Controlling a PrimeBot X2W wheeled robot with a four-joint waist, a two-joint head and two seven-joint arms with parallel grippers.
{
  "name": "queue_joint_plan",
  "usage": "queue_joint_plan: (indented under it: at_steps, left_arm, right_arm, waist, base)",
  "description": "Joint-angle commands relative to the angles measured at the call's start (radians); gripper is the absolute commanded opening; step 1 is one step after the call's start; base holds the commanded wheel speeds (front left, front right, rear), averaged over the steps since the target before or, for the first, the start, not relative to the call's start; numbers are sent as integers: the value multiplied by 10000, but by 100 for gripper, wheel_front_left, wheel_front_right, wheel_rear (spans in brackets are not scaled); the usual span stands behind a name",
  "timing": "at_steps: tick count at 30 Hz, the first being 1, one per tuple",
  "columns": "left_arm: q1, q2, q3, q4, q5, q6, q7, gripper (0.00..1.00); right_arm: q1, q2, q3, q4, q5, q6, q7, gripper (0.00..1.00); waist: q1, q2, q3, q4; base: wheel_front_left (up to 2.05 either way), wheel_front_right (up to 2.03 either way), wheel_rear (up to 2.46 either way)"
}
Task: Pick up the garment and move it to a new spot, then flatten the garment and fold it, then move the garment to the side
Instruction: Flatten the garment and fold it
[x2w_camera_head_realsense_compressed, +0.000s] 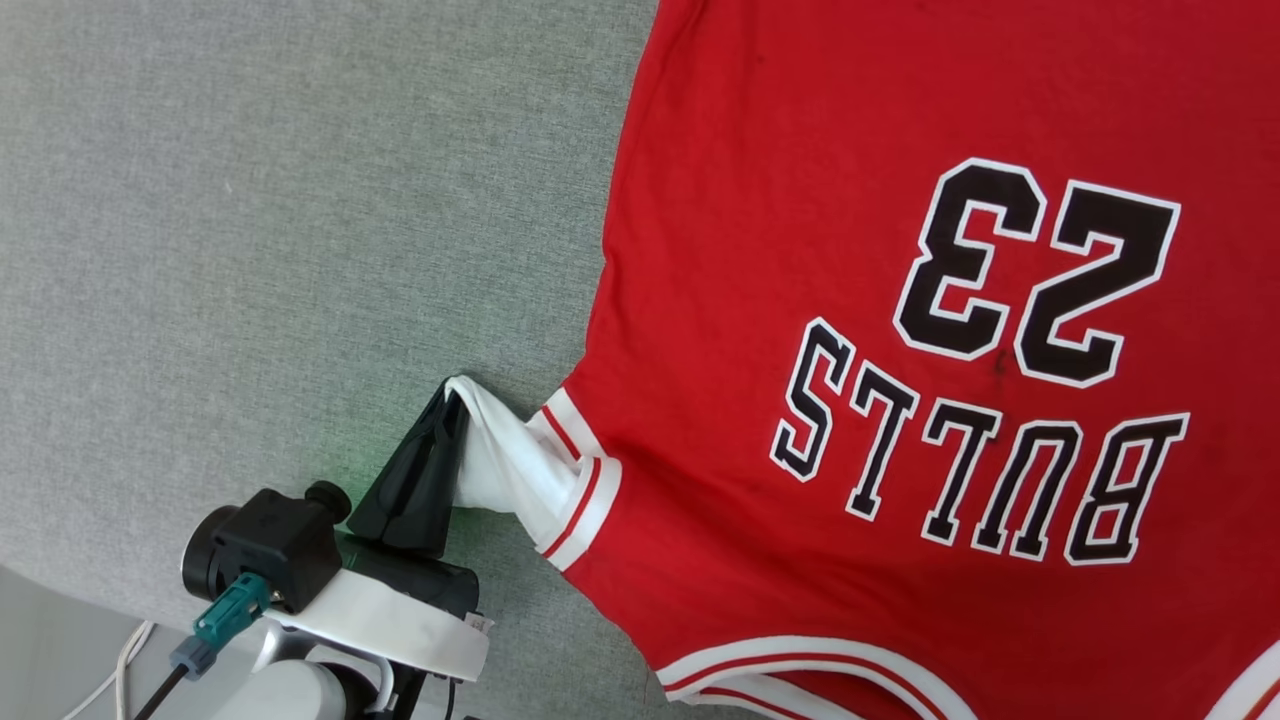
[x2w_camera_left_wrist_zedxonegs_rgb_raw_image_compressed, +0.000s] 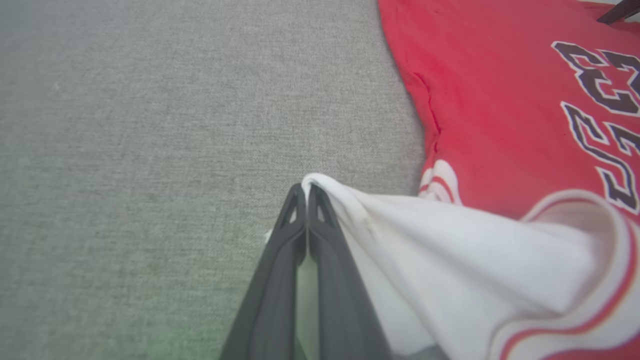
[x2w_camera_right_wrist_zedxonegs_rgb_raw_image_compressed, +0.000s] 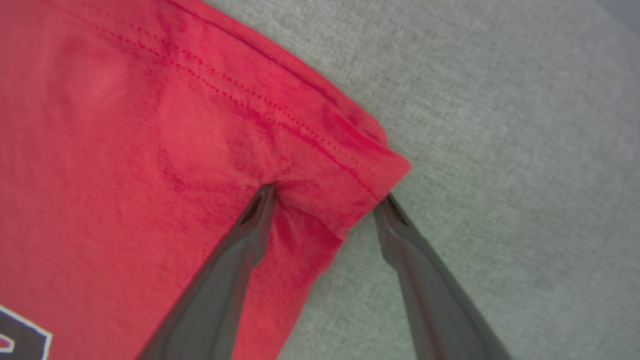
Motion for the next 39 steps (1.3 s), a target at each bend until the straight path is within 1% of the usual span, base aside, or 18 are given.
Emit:
queue_joint_plan:
  at_steps: [1, 2, 6, 10, 16, 20, 23, 26, 30, 31, 32, 34, 39]
  left_arm:
    - [-105, -48, 66, 37, 79, -15, -26, 0]
    - [-119, -53, 90, 67, 110, -40, -26, 0]
    - [-59, -63, 195, 131, 190, -57, -26, 0]
    - [216, -72, 385, 204, 211, -31, -26, 0]
    - [693, 174, 636, 88, 239, 164, -21, 0]
    - [1100, 396, 759, -62, 133, 360, 85, 0]
    - [1479, 567, 870, -200, 58, 534, 123, 0]
    - [1764, 682, 993, -340, -9, 658, 167, 0]
    - [2127, 878, 1114, -457, -78, 830, 197, 0]
    - [2217, 912, 1156, -485, -110, 891, 200, 0]
    - [2217, 912, 1156, -485, -110, 891, 200, 0]
    - [2371, 959, 1191, -539, -133, 933, 226, 0]
    - [2620, 1071, 1276, -647, -205, 1051, 257, 0]
  right_arm:
    - [915, 66, 313, 270, 48, 0, 112, 46]
    - [958, 3, 359, 156, 118, 0, 106, 0]
    - [778, -211, 375, -229, 164, -2, -330, 0]
    - [701, -360, 939, -808, 382, -2, -1001, 0]
    - [1138, -1015, 1739, -1540, 1222, -2, -2087, 0]
    - [1805, -1728, 2140, -2202, 1914, -2, -2690, 0]
    - [2655, -2362, 2477, -2716, 2328, -3, -2984, 0]
    - [3566, -3018, 2605, -3192, 2687, -2, -3330, 0]
    - [5161, -3744, 2642, -3697, 3213, -2, -3821, 0]
    - [5591, -3861, 2652, -3780, 3329, -2, -3933, 0]
    - [5591, -3861, 2652, -3780, 3329, -2, -3933, 0]
    - [6558, -4072, 2662, -3851, 3574, -3, -4218, 0]
    - [8849, -4039, 2493, -3676, 3967, -3, -5092, 0]
  waist:
    - [-1, 0, -4, 18]
    - [-1, 0, -17, 14]
    - [-1, 0, -227, -131]
    - [-1, 0, -778, -409]
    - [-1, 0, -1851, -881]
    - [-1, 0, -2506, -1267]
    - [-1, 0, -2890, -1640]
    - [-1, 0, -3214, -1954]
    - [-1, 0, -3606, -2348]
    - [-1, 0, -3673, -2457]
    - [-1, 0, -3673, -2457]
    - [-1, 0, -3789, -2600]
    - [-1, 0, -4007, -2880]
  base:
    - [0, 0, 0]
    - [0, 0, 0]
    - [0, 0, 0]
    - [0, 0, 0]
    - [0, 0, 0]
    - [0, 0, 0]
    - [0, 0, 0]
    - [0, 0, 0]
    - [0, 0, 0]
    - [0, 0, 0]
    - [0, 0, 0]
    - [0, 0, 0]
    - [0, 0, 0]
